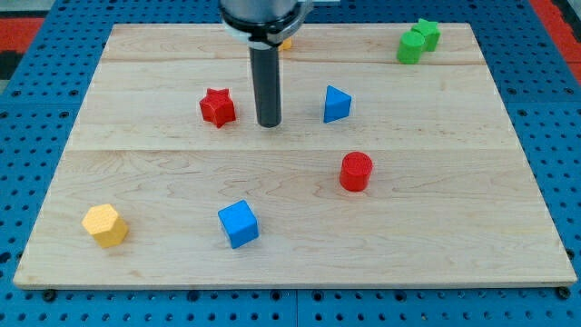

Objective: Move red circle towards the center left

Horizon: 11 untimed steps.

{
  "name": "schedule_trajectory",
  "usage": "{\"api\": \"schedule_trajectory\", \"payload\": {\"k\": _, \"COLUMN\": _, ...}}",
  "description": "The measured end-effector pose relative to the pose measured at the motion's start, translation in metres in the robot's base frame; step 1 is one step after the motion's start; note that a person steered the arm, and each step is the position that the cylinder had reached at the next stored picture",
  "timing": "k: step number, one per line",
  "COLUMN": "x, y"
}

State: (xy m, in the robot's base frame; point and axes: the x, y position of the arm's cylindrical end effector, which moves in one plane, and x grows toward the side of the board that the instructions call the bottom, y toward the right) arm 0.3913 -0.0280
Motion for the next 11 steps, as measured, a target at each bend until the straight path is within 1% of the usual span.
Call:
{"api": "schedule_trajectory", "payload": {"k": 1, "x": -0.026, "y": -0.056}}
{"api": "schedule_trajectory", "payload": {"k": 2, "x": -0.038, "y": -0.143}}
{"api": "schedule_trajectory", "payload": {"k": 3, "x": -0.038, "y": -0.156}}
{"api": "schedule_trajectory", "payload": {"k": 4, "x": -0.026, "y": -0.050}}
{"api": "schedule_trajectory", "payload": {"k": 5, "x": 0.012, "y": 0.010}}
{"api": "schedule_trajectory", "payload": {"k": 6, "x": 0.037, "y": 0.079}}
{"api": "schedule_trajectory", "payload": {"k": 7, "x": 0.037, "y": 0.138}}
{"api": "schedule_trajectory", "payload": {"k": 8, "x": 0.072, "y": 0.176}}
{"api": "schedule_trajectory", "payload": {"k": 9, "x": 0.094, "y": 0.147}}
{"api": "schedule_trajectory", "payload": {"k": 10, "x": 0.096, "y": 0.086}}
{"api": "schedule_trajectory", "payload": {"k": 11, "x": 0.089, "y": 0.007}}
